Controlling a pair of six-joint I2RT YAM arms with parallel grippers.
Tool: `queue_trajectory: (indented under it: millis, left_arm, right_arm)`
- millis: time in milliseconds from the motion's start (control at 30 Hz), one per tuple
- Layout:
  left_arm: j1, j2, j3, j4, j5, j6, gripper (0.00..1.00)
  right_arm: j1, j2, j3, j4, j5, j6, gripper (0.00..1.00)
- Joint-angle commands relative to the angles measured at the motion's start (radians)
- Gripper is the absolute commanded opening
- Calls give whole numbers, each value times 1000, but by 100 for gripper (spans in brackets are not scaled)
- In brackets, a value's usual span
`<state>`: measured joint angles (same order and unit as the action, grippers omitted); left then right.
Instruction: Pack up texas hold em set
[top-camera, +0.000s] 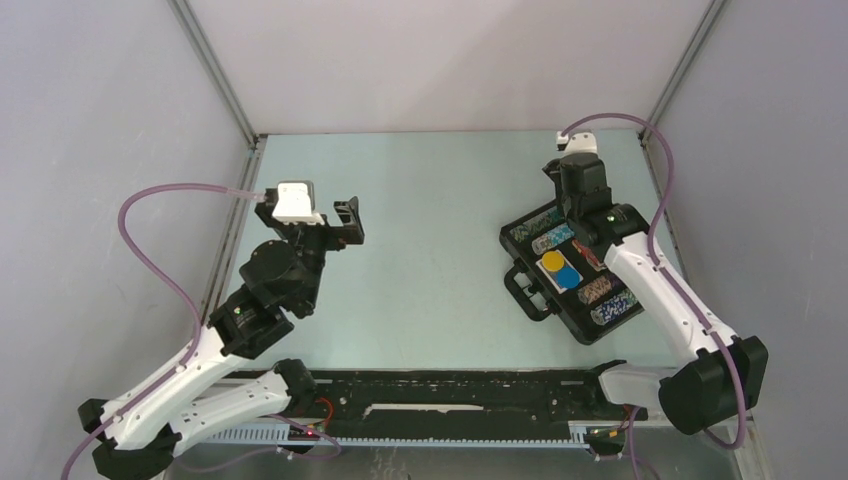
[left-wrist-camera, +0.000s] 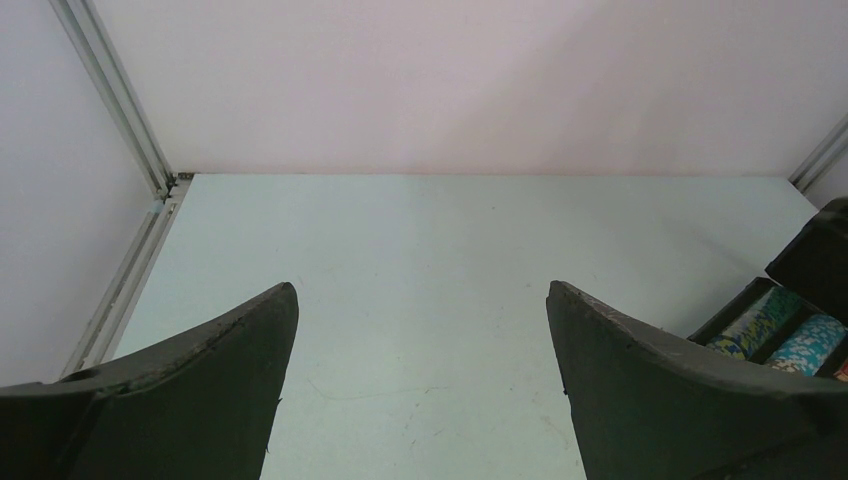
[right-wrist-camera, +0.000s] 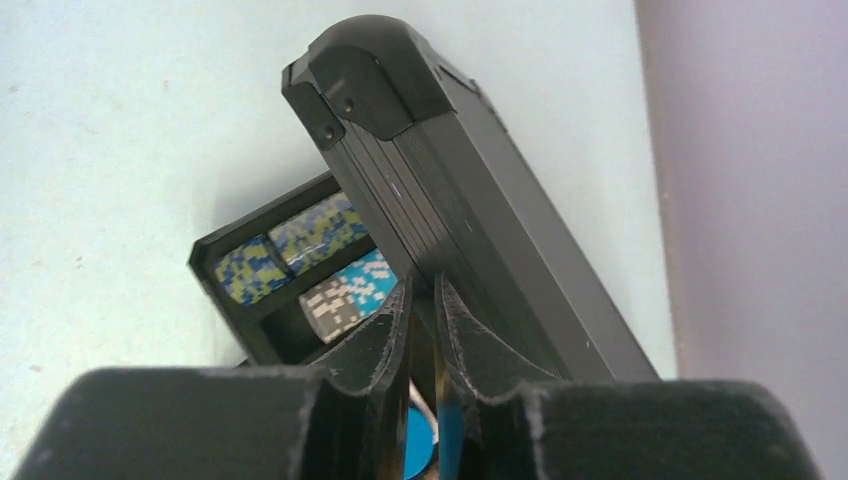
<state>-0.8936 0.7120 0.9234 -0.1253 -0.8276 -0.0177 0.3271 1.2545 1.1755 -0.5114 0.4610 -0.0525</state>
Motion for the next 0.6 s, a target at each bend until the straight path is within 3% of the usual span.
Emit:
queue_trajectory:
  millis: [0,200,367,567]
  left_arm:
    - [8,-9,-6,19,-11,1,100]
    - [16,-12,-3,11,-5,-5,100]
    - [22,-5,-6,15,-2,-5,100]
    - [25,4,-4,12,-5,-6,100]
  right_arm:
    - [5,25,-93,-133,13,59,23]
    - [17,27,-113,-125,-19,88,28]
    - [36,29,-117,-120,-51,122,39]
    - [69,18,-118,-127,-129,158,41]
